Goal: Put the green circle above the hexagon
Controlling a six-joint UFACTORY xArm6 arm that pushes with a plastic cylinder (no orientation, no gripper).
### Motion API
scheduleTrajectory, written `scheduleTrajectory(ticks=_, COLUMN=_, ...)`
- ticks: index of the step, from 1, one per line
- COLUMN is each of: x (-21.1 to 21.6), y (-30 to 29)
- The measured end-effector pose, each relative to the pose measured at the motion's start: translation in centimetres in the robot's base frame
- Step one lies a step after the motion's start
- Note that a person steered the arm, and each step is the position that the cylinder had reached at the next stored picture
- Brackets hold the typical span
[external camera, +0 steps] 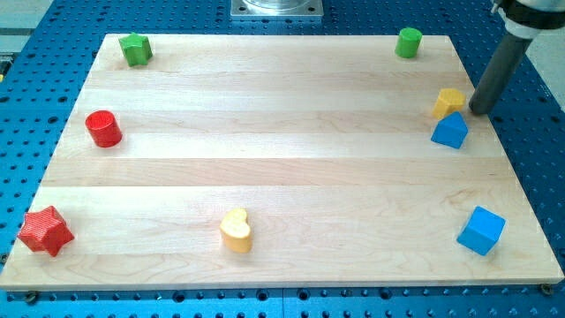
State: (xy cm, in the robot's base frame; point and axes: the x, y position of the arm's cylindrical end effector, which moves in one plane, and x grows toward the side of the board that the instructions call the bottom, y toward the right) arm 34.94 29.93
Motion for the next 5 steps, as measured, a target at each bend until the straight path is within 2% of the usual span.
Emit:
scheduleTrajectory(ticks=1, x=-6.1, y=-3.7)
scheduleTrajectory(ticks=2, x=-6.6, y=-14.5)
scheduleTrajectory(ticks=3, x=-10.1, y=-15.6)
scheduleTrajectory(ticks=4, x=-14.7, y=-12.9)
scheduleTrajectory(ticks=5, x=-15.6, y=-9.8)
